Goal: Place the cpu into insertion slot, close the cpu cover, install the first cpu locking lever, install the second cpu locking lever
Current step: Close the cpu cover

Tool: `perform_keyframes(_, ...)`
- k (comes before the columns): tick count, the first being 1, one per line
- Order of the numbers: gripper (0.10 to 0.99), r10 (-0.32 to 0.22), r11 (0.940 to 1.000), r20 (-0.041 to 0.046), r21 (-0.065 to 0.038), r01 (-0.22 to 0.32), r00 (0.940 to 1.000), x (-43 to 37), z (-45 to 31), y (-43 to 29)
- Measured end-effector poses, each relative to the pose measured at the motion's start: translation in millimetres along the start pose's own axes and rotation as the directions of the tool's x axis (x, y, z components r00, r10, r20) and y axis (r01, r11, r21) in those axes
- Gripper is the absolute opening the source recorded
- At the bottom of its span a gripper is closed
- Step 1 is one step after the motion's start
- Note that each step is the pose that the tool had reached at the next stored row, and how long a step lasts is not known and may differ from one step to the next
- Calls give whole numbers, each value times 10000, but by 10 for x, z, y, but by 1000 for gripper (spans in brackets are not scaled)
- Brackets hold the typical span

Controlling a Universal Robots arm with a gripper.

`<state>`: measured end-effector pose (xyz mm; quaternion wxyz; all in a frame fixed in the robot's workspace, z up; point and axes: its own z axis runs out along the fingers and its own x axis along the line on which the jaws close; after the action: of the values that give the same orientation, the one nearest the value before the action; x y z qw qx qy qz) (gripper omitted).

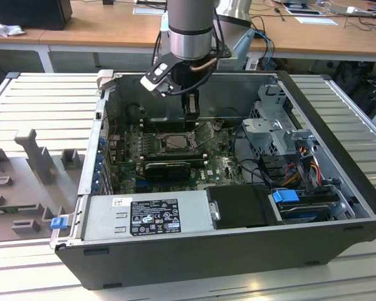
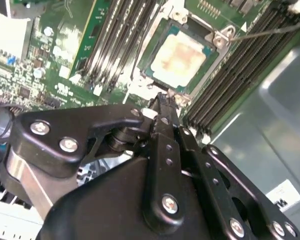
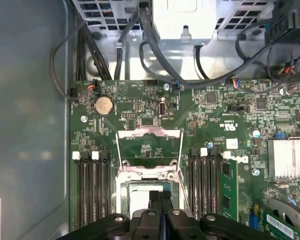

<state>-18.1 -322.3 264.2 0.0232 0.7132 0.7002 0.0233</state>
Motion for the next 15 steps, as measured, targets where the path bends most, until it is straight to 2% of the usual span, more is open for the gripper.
perform_keyframes(1, 106, 1, 10000, -3, -1, -1, 10000, 1, -4, 28)
perform_keyframes(4, 106, 1, 10000, 0, 6, -1, 10000, 3, 7, 202)
perform_keyframes(5, 106, 0, 10000, 0, 7, 0, 10000, 4, 9, 230)
perform_keyframes(9, 106, 0, 10000, 0, 7, 0, 10000, 6, 18, 307)
perform_keyframes(15, 106, 0, 10000, -1, 7, 0, 10000, 7, 26, 365)
